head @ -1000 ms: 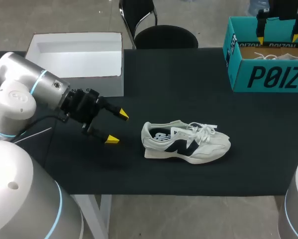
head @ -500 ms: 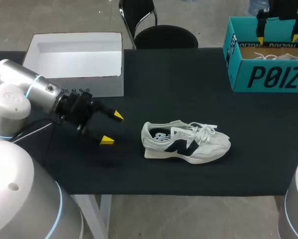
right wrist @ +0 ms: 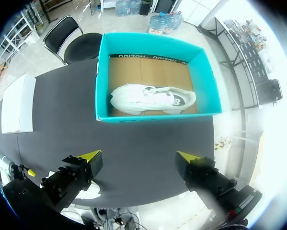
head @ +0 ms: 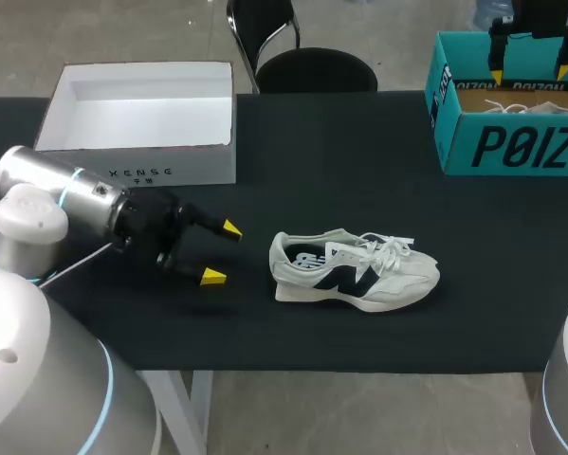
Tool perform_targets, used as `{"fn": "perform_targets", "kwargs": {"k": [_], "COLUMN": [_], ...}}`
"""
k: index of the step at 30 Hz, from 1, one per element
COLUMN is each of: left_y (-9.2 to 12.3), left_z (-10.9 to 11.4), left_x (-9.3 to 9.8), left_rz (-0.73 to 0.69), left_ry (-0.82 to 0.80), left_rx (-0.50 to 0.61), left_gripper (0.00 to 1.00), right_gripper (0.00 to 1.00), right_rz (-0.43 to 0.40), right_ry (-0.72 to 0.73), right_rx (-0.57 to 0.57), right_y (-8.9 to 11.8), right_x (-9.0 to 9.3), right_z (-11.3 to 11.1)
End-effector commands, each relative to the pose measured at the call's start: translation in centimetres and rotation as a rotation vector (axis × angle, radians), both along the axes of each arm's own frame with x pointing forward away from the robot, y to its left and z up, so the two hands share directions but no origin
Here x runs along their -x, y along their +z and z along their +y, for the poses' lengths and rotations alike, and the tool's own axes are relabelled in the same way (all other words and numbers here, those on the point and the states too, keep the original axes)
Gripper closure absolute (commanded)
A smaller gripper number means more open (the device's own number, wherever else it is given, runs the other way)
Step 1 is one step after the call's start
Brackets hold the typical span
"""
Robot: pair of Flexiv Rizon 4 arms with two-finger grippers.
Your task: Take the shoe out of the shoebox, open the shoe tongue, remove and reinsert the insole, then place the shoe into the shoebox
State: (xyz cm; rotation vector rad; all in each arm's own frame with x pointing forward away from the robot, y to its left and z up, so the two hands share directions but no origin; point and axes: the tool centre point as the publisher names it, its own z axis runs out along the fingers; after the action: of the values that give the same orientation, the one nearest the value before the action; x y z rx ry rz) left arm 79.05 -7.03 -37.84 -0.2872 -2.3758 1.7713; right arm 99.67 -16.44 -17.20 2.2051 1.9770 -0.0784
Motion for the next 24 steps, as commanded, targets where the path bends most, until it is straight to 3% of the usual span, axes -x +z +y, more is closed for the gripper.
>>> {"fn": "perform_targets", "kwargs": {"k": [1, 8, 24], "left_y": [-1.3, -1.8, -3.8], "left_z": [-1.9, -3.9, -7.6], "left_x": [-0.4, -0.6, 0.8], "left_rz": [-0.014, -0.022, -0.018], "left_ry": [-0.004, 0.009, 0.004], "left_rx": [0.032, 0.057, 0.039], "left_gripper": [0.00, 0.00, 0.00], "right_gripper": [0.00, 0.00, 0.00], "right_rz": [-0.003, -0.003, -0.003], "right_ry": [0.000, 0.000, 0.000], "right_rx": [0.001, 0.001, 0.001], "right_y": [0.0, 0.0, 0.0], "right_x": [0.1, 0.1, 0.1], "right_z": [0.0, 0.0, 0.0]}}
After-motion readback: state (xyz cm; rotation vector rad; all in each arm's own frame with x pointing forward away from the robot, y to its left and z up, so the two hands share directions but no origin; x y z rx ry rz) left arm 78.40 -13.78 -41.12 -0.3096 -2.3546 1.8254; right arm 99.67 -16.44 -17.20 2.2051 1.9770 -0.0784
